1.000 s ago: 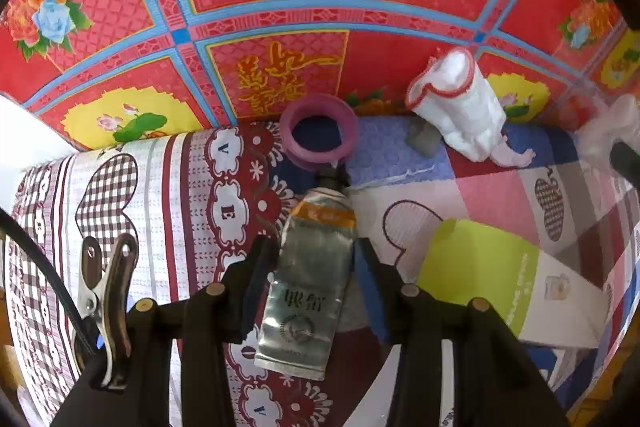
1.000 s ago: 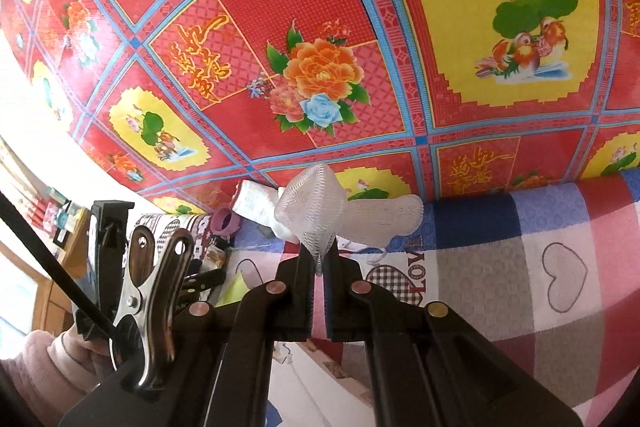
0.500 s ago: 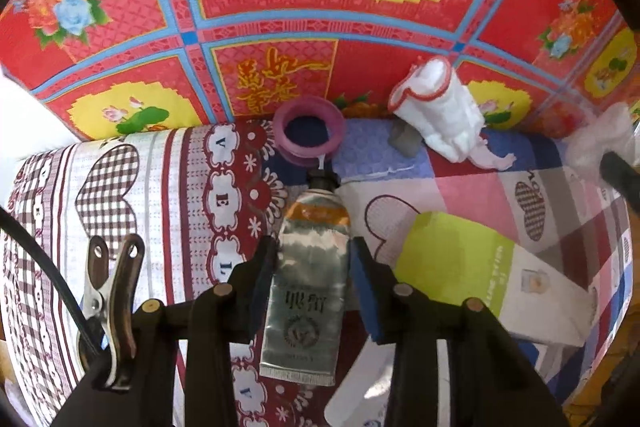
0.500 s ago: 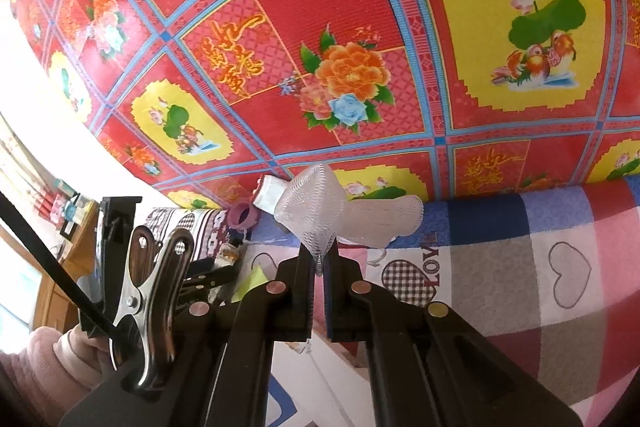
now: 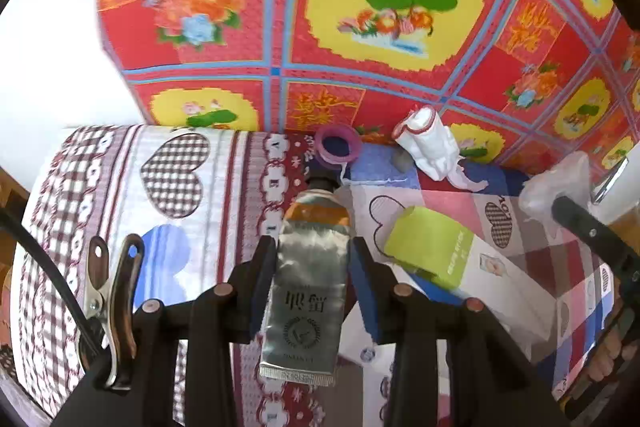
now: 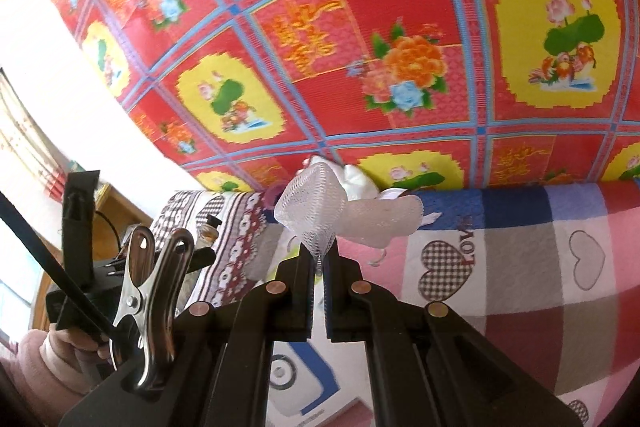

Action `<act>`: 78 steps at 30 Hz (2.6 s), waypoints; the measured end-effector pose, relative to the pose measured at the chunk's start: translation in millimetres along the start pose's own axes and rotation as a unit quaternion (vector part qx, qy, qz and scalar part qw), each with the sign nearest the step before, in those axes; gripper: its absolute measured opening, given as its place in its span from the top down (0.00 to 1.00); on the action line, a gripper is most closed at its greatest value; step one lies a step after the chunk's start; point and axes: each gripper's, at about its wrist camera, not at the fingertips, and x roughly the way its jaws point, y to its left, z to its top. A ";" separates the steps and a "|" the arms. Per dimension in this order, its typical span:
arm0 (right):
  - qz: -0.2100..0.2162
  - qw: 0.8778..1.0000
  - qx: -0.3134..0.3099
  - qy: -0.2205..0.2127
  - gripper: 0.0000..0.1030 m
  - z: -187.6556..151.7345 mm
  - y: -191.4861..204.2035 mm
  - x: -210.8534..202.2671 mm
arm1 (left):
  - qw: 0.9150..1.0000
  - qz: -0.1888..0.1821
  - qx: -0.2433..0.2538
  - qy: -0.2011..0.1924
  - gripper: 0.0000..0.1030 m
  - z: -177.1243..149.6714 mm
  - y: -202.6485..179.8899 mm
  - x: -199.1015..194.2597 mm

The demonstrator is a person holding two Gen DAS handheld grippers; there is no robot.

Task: Collect trash
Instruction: 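Lift the tube and mesh puff and carry them toward the red bucket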

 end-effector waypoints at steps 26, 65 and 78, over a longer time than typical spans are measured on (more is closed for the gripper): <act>0.010 0.999 -0.038 -0.002 0.96 -59.8 124.0 -30.5 | 0.998 -0.021 -0.040 -0.041 0.62 -67.3 74.6 -101.4; 0.109 0.979 -0.165 0.043 0.96 -109.9 335.0 14.7 | 0.983 0.066 -0.145 -0.091 0.62 -136.0 262.1 -201.7; 0.182 0.949 -0.238 0.099 0.96 -102.6 392.2 73.9 | 0.961 0.133 -0.225 -0.094 0.62 -140.2 332.8 -196.6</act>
